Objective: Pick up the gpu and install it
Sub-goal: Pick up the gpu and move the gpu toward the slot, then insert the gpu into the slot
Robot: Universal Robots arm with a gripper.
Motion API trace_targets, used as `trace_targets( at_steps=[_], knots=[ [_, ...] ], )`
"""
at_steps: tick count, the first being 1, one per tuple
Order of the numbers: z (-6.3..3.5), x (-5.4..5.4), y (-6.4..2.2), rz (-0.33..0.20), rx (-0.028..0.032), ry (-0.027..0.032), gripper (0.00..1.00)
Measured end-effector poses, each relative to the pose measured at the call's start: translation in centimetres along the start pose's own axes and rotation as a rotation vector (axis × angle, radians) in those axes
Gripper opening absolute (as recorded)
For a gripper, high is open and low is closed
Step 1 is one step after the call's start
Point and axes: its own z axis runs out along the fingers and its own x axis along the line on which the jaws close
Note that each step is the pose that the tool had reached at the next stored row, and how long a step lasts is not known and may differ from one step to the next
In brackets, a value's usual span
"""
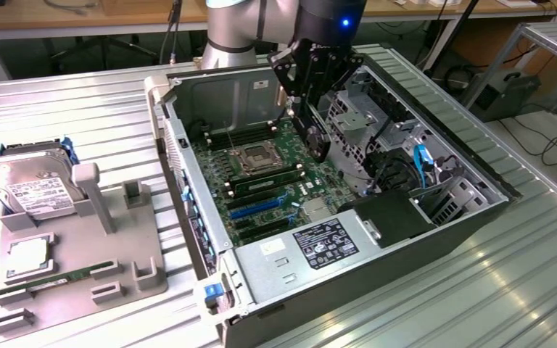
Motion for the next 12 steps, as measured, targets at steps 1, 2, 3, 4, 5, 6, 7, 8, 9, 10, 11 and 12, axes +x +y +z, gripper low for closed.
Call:
trace_targets(
  at_steps=[1,2,3,4,5,6,7,8,9,10,11,12],
  knots=[
    [0.0,0.0,0.0,0.0,0.0,0.0,0.27],
    [0.0,0.0,0.0,0.0,0.0,0.0,0.27],
    [0.0,0.0,0.0,0.0,0.0,0.0,0.27],
    [0.0,0.0,0.0,0.0,-0.0001,0.0,0.27],
    [0.0,0.0,0.0,0.0,-0.0001,0.0,0.27],
    [0.0,0.0,0.0,0.0,0.0,0.0,0.27],
    [0.0,0.0,0.0,0.0,0.0,0.0,0.27],
    [0.0,0.0,0.0,0.0,0.0,0.0001,0.27],
    [0.0,0.0,0.0,-0.002,0.0,0.0001,0.27],
    [0.0,0.0,0.0,-0.007,-0.0002,0.0,0.27],
    [0.0,0.0,0.0,-0.012,-0.0003,0.0001,0.27],
    [0.0,0.0,0.0,-0.019,-0.0005,0.0001,0.27]
  ],
)
